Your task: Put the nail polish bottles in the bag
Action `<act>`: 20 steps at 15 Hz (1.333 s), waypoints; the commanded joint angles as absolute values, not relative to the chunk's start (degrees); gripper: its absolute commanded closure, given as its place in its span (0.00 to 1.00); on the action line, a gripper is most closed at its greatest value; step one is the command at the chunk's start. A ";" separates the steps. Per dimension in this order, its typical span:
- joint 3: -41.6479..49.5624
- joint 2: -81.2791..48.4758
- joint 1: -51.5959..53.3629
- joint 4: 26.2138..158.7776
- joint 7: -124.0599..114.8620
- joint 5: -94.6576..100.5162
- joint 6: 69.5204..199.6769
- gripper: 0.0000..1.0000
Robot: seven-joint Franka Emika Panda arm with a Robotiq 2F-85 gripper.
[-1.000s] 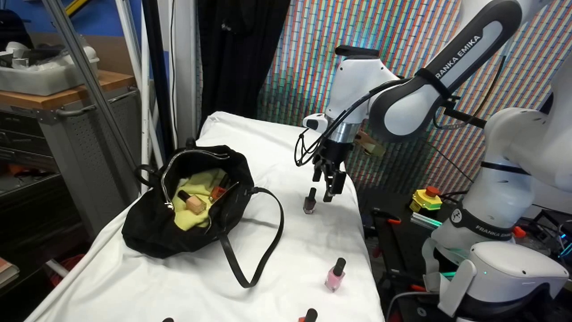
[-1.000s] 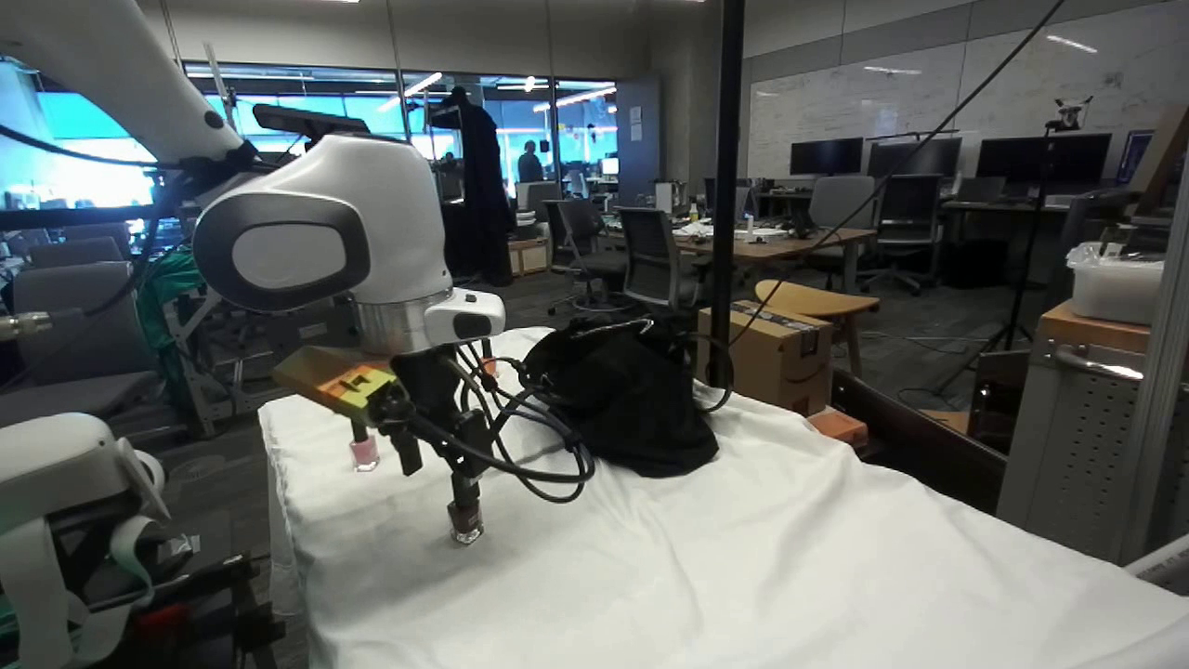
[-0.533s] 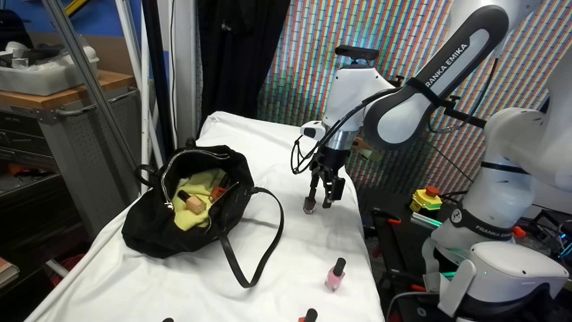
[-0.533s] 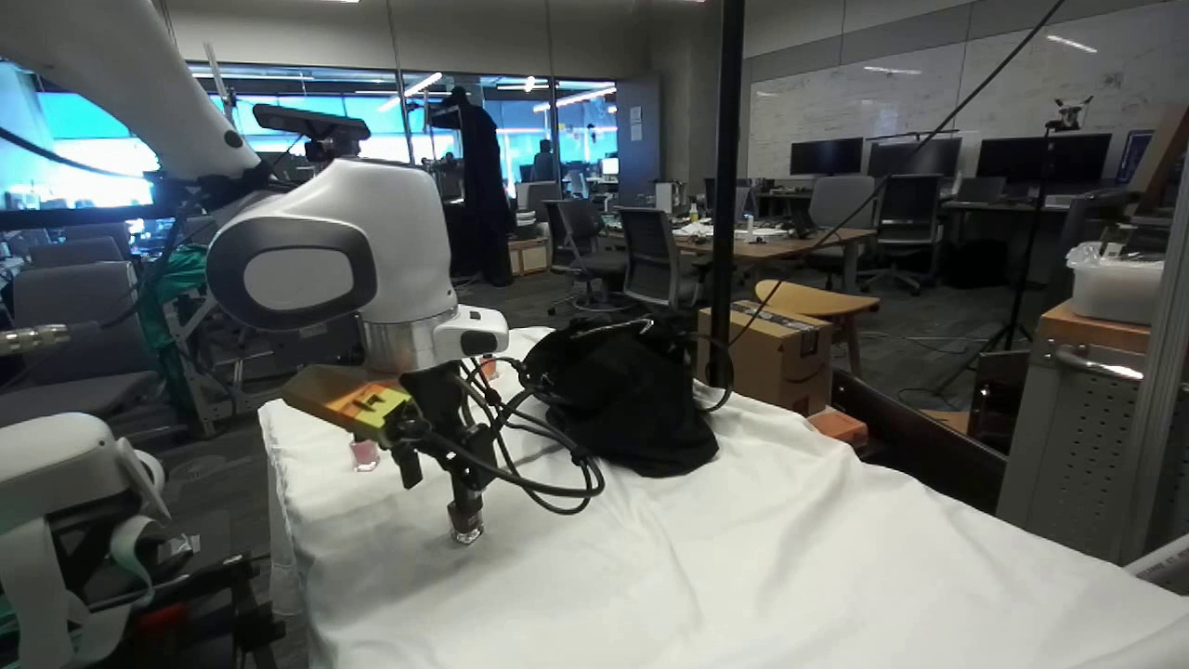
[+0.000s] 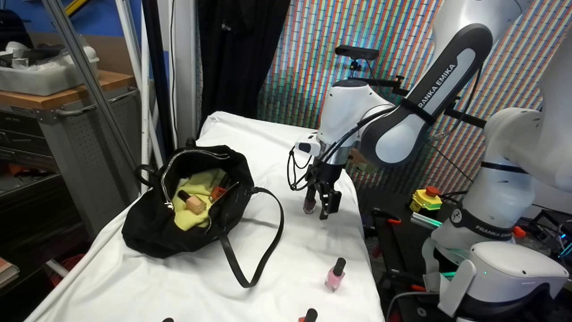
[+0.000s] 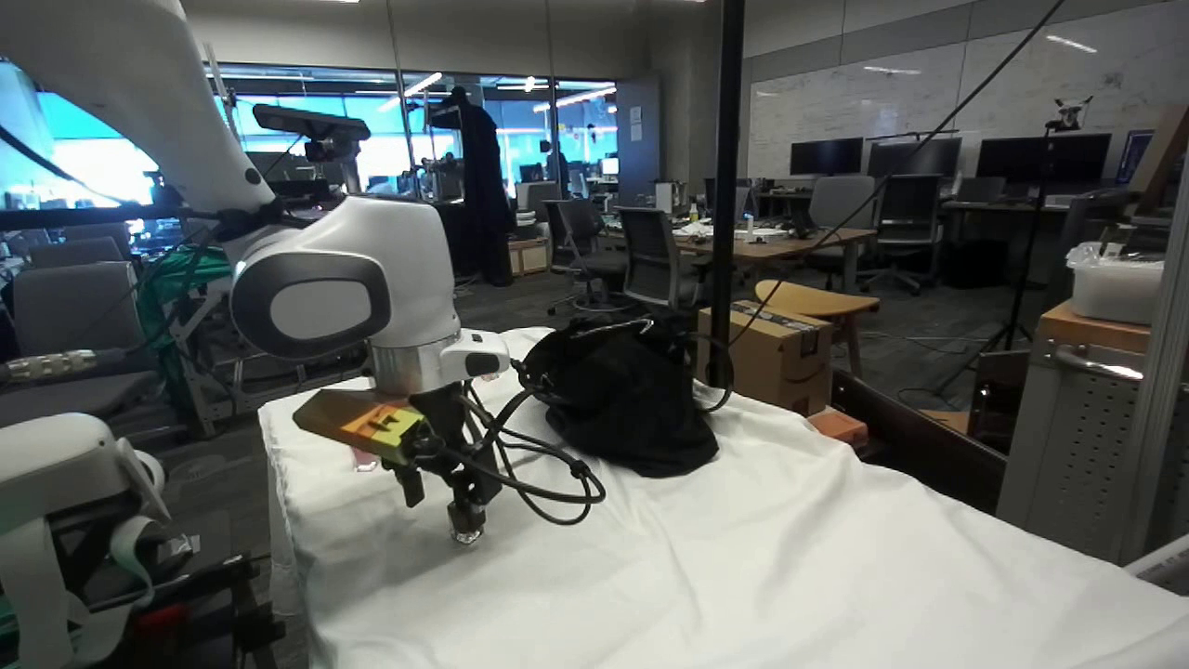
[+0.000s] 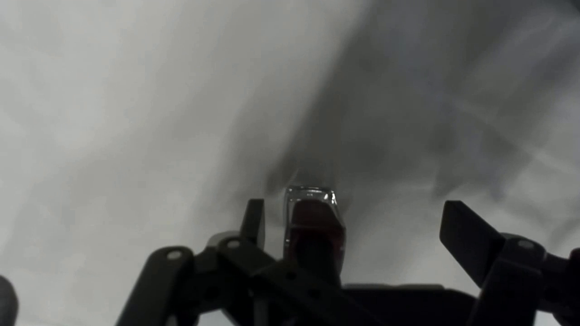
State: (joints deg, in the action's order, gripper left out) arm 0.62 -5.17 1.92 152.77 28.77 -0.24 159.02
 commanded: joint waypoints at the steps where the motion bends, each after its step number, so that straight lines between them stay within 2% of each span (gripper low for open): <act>1: -0.09 -7.76 0.55 151.22 26.37 2.33 160.27 0.00; 9: 0.45 -9.57 0.40 149.57 21.47 6.88 161.19 0.01; 10: 0.52 -9.62 0.48 149.45 20.80 7.64 161.08 0.26; 12: 0.54 -9.64 0.54 149.26 19.82 8.83 160.79 0.30; 20: 1.29 -7.78 0.98 149.88 15.81 13.74 159.58 0.84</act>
State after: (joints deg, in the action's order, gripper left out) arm 0.84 -8.20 1.03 150.03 18.53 10.72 159.88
